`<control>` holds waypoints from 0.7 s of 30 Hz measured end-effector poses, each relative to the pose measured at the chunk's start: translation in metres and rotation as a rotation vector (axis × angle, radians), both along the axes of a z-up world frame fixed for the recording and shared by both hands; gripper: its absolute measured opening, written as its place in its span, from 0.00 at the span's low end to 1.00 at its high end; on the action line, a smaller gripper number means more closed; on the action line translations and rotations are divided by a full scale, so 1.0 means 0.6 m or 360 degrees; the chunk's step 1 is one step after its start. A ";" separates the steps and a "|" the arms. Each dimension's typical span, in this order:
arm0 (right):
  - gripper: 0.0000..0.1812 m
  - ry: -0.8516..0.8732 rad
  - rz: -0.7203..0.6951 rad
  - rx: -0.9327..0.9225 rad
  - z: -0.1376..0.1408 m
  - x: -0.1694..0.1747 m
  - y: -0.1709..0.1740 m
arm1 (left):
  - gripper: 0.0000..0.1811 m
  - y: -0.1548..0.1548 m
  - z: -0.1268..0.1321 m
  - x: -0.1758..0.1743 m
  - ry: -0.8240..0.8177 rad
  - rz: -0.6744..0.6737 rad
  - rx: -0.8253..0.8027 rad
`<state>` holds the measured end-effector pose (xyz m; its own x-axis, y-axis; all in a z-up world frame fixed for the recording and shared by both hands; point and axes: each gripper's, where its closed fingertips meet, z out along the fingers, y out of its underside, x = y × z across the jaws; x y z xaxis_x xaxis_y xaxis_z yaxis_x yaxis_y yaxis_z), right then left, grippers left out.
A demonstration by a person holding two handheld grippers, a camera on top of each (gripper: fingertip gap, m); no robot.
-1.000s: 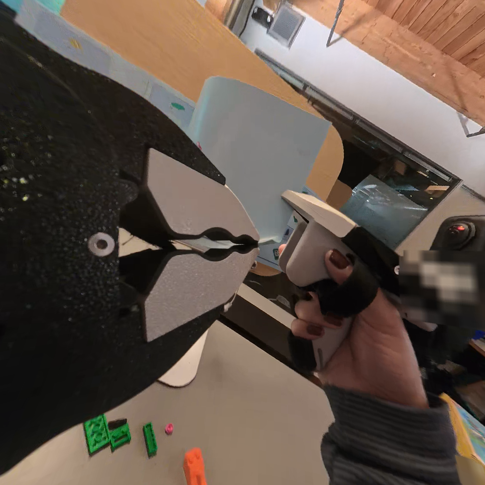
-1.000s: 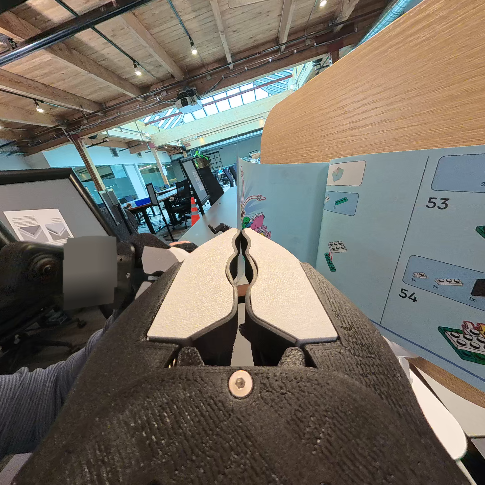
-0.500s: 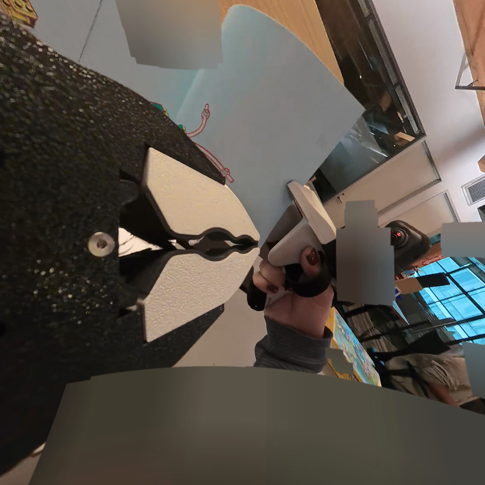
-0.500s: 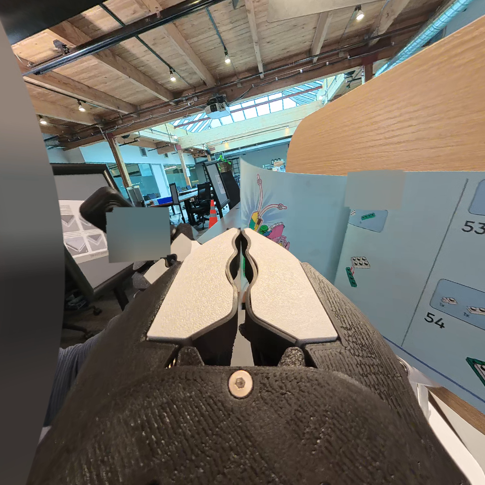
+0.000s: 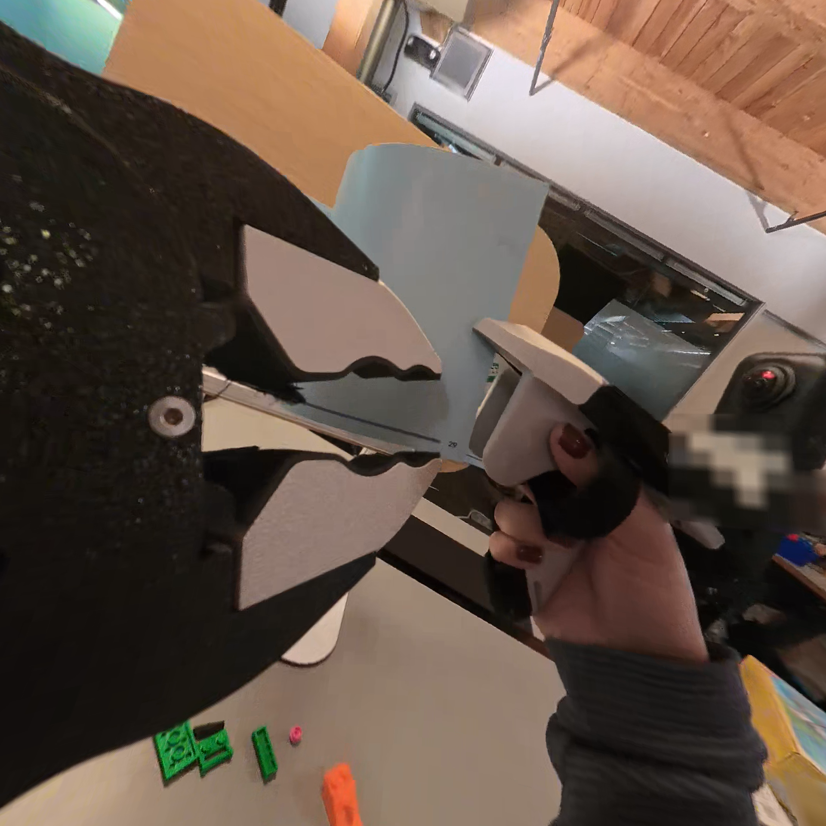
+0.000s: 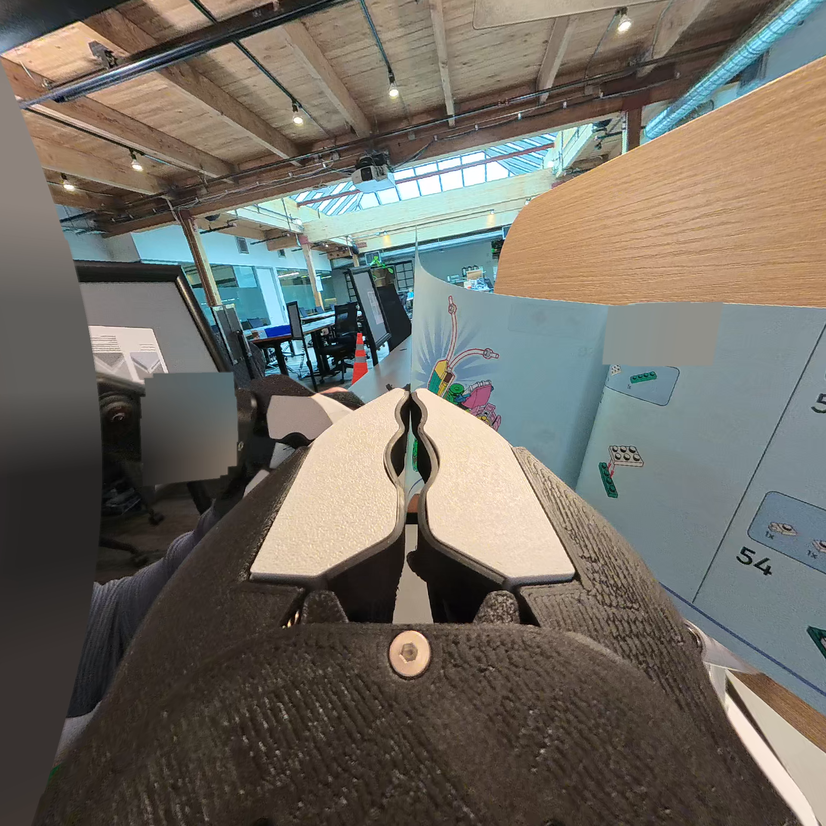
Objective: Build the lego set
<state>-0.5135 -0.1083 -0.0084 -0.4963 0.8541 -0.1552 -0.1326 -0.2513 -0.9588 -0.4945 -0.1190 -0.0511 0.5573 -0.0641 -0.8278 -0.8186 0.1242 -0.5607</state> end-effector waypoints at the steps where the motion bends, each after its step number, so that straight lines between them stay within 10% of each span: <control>1: 0.00 -0.0003 0.0001 -0.0002 0.000 0.000 0.000 | 0.17 0.002 -0.001 0.005 0.0050 0.0000 0.0019; 21: 0.00 -0.0008 -0.0001 -0.0011 -0.001 0.000 0.002 | 0.20 0.023 0.001 0.007 0.0300 0.0183 0.0216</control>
